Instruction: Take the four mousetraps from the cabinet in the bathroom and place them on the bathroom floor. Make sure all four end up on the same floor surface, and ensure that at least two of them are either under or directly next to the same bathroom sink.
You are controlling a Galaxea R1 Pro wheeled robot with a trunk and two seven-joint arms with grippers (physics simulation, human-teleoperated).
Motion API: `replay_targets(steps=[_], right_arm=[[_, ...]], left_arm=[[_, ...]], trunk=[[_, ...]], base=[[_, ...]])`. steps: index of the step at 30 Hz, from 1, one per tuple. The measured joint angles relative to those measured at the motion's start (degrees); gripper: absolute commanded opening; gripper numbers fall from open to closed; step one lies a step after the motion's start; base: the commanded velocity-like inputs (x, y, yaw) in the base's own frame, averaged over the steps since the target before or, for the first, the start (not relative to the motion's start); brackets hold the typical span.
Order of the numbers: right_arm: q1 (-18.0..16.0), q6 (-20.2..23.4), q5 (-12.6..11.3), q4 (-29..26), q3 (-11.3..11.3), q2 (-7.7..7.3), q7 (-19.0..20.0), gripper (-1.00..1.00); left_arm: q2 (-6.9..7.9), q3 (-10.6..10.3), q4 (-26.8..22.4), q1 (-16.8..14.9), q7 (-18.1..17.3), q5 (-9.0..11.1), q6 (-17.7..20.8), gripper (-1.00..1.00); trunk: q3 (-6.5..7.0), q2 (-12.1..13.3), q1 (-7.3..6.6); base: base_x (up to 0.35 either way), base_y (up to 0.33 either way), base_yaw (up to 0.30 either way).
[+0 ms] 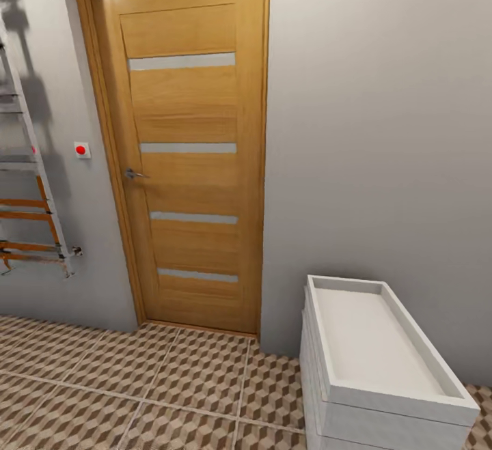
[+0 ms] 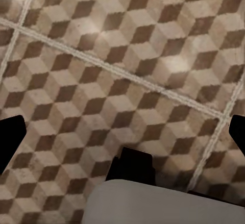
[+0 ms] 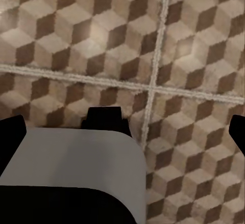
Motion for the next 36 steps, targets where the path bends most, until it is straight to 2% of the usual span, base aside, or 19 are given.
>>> replay_targets(steps=[36], right_arm=[[0.0,-0.1,-0.2,0.0,-0.1,-0.09,0.0,1.00]], left_arm=[[0.00,0.0,0.0,0.0,0.0,0.0,0.0,1.00]], trunk=[[0.00,0.0,0.00]], base=[[0.000,0.000,0.280]])
